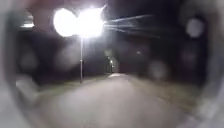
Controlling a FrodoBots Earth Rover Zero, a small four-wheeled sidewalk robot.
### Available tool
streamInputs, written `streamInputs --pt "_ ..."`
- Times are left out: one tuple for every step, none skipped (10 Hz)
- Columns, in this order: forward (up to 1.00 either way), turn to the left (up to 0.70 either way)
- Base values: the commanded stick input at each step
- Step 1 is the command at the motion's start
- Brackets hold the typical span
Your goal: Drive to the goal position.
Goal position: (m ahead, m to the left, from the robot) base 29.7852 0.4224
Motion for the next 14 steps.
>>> streamInputs --pt "1.0 0.0" --pt "1.0 0.0" --pt "1.0 0.0" --pt "1.0 0.0" --pt "1.0 0.01" --pt "1.0 0.03" --pt "1.0 0.04" --pt "1.0 0.06" --pt "1.0 0.08" --pt "1.0 0.03" --pt "1.0 0.03" --pt "1.0 0.03" --pt "1.0 0.04" --pt "1.0 0.06"
